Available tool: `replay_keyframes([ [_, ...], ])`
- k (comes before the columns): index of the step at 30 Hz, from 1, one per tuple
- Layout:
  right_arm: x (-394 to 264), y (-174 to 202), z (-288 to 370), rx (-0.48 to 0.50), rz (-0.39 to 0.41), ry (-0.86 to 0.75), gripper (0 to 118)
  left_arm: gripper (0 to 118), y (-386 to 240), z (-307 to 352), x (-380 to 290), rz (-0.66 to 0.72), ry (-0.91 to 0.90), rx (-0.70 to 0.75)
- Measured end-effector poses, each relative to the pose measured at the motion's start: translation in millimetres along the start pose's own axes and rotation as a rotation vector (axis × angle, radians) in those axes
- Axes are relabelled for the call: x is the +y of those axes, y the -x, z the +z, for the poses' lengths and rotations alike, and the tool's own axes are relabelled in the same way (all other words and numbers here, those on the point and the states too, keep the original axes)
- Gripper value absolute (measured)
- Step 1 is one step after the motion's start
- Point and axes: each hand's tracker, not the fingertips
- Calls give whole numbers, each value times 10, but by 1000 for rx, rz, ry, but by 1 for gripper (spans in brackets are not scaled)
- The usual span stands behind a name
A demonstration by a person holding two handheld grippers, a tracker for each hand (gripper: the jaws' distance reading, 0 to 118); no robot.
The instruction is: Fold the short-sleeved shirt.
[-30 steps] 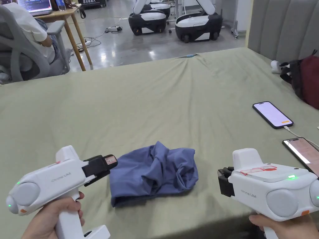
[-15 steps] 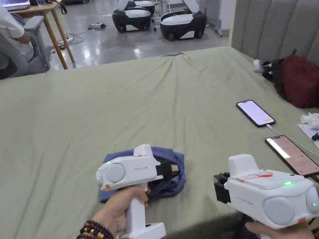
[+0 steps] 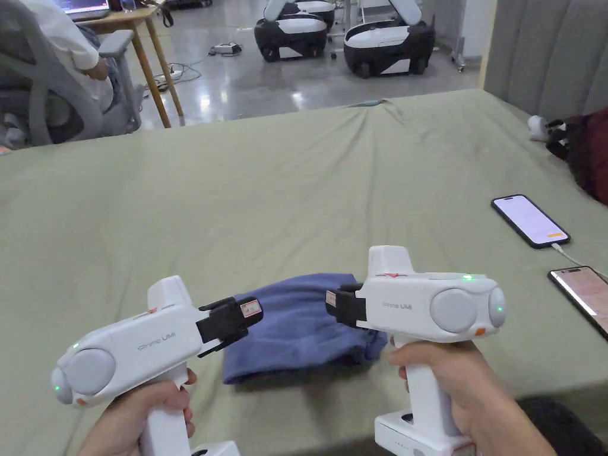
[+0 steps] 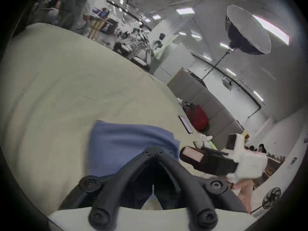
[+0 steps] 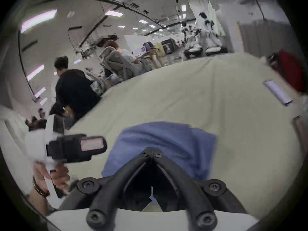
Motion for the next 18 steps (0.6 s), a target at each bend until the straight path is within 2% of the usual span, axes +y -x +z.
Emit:
replay_keyframes([
  [1, -17, -74, -161, 10, -30, 52, 0, 0, 84, 72, 8, 11, -9, 25],
  [2, -49, -139, -282, -32, -23, 99, 0, 6, 152, 124, 7, 33, -13, 48],
  [3, -99, -213, -385, -151, 3, 160, 0, 22, 196, 124, 7, 53, -12, 54],
  [4, -149, -290, -446, -192, 29, 180, 0, 61, 239, 123, 5, 63, -7, 67],
  [5, -178, -357, -400, -103, 27, 79, 0, 94, 266, 94, -3, 54, 0, 78],
  [6, -173, -377, -359, -94, 6, 71, 0, 118, 276, 55, -18, 45, 5, 100],
  [8, -152, -355, -323, -102, -8, 97, 0, 112, 315, -15, -34, 49, -20, 74],
  [10, -163, -316, -348, -120, 61, 98, 0, 112, 329, -283, -50, 106, 41, 3],
  [11, -166, -323, -351, -117, 53, 97, 0, 107, 276, -451, -67, 134, 72, -11],
  [12, -167, -328, -346, -113, 43, 97, 0, 88, 276, -594, -86, 174, 116, -19],
  [13, -169, -354, -334, -103, 31, 94, 0, 41, 260, -713, -114, 200, 140, -26],
  [14, -175, -387, -331, -93, 14, 91, 0, 23, 264, -806, -145, 183, 140, 18],
  [16, -182, -447, -316, -77, -37, 84, 0, 23, 328, -880, -155, 205, 133, 35],
  [18, -161, -418, -295, -76, -41, 81, 0, 23, 376, -796, -93, 249, 128, 0],
])
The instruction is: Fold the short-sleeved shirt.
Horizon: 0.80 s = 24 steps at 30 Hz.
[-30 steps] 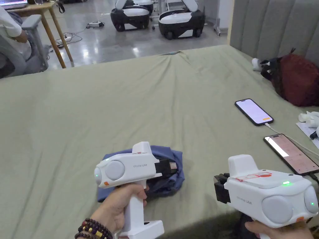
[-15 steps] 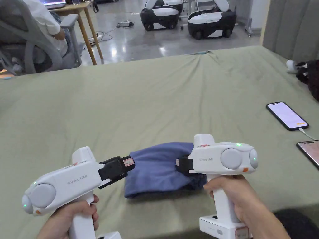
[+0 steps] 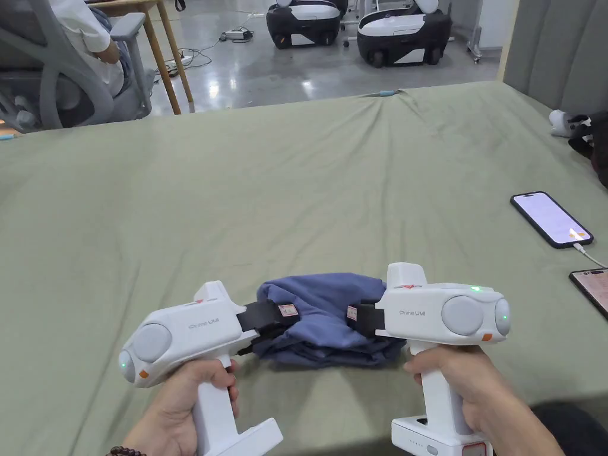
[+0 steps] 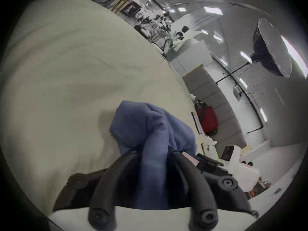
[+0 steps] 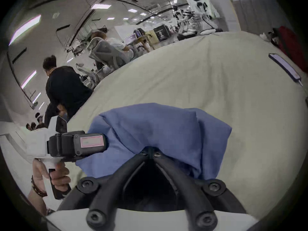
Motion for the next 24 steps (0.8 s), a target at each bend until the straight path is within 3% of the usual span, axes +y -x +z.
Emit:
replay_keyframes([
  [3, 112, 241, 71, -44, 29, 5, 0, 22, -1, 248, 128, -113, 22, 5],
  [5, 231, 497, 135, -79, 49, -36, 0, 22, 49, 467, 283, -112, 12, 10],
  [9, 436, 1244, 180, -154, 299, -246, 0, 22, 392, 1116, 727, -185, -29, 94],
  [16, 748, 2620, -402, 29, 424, -291, 3, 22, 1648, 2726, 1536, -157, -107, 273],
  [20, 754, 3302, -1079, 41, 541, -308, 3, 22, 2511, 3665, 1915, -178, -195, 379],
  [24, 624, 3700, -1769, 22, 574, -337, 0, 22, 3162, 4298, 2103, -142, -234, 459],
])
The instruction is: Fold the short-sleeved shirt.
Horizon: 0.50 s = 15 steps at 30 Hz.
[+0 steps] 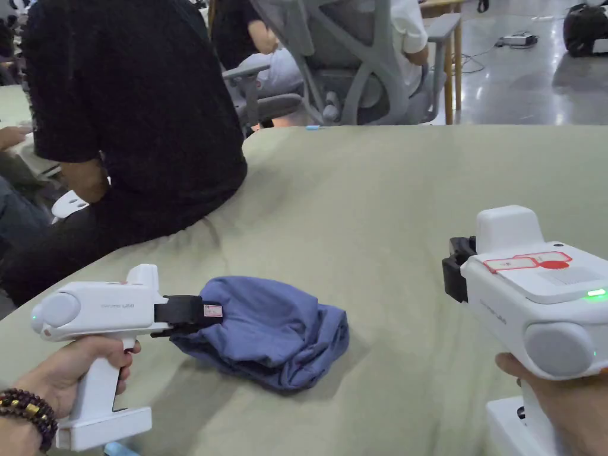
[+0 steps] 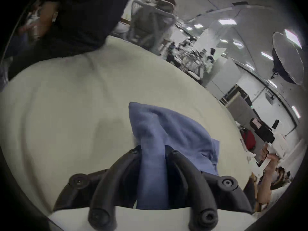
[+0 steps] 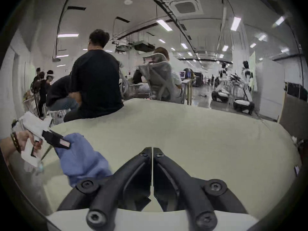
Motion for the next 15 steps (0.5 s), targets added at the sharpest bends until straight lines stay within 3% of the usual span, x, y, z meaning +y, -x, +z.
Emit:
replay_keyframes([
  [4, -129, 250, -412, 19, 19, 55, 0, 22, 288, 63, 25, 48, -38, 58],
  [6, -157, 282, -446, 36, 14, 64, 0, 31, 204, 63, -43, 43, -48, 30],
  [7, -160, 292, -436, 37, 26, 70, 0, 51, 161, 59, -63, 22, -67, 30],
  [9, -145, 267, -381, 30, 25, 69, 0, 109, 84, 117, -69, -1, -133, 102],
  [10, -118, 235, -318, 34, 21, 70, 0, 117, 46, 145, -48, 9, -170, 131],
  [11, -93, 206, -269, 35, 19, 72, 0, 109, -16, 209, -20, 15, -214, 151],
  [15, 28, 46, 20, 18, 48, 57, 0, 118, -500, 560, 85, 5, -367, 199],
])
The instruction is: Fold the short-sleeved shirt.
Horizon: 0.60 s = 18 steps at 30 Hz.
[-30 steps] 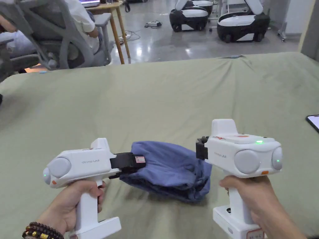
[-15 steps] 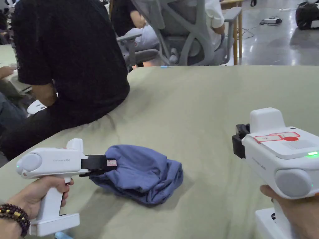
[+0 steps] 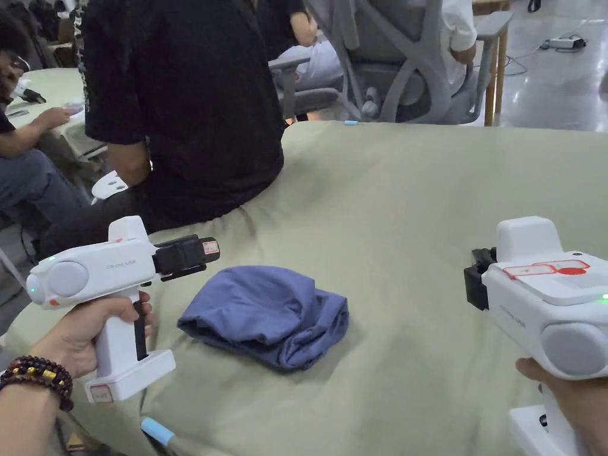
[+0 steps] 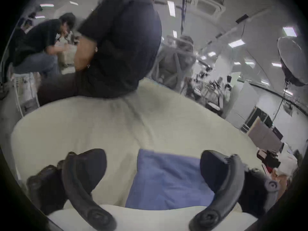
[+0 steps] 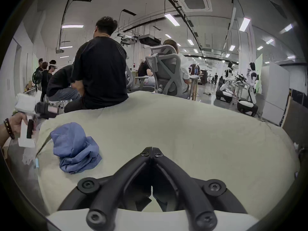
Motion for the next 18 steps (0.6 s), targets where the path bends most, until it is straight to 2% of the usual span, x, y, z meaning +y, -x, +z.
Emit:
replay_keyframes([
  [3, 99, -227, 327, -20, -15, -23, 0, 116, -637, 259, 173, -118, -94, -29],
  [5, 162, -452, 614, -49, -8, -62, 0, 99, -1260, 462, 162, -218, -174, -63],
  [9, 200, -925, 1232, -154, 23, -114, 0, 44, -2500, 730, -146, -307, -311, -81],
  [10, 176, -1059, 1417, -192, 28, -120, 0, 26, -2747, 735, -256, -345, -334, -44],
  [12, 93, -1302, 1770, -252, 20, -131, 0, 1, -3304, 769, -512, -381, -381, -46],
  [14, -51, -1574, 2141, -302, 0, -152, 0, 0, -3734, 750, -752, -375, -384, -131],
  [16, -256, -1842, 2493, -328, -54, -210, 0, 0, -4103, 787, -960, -354, -353, -219],
  [18, -465, -2055, 2776, -407, -102, -195, 0, 0, -4392, 846, -1195, -357, -371, -225],
])
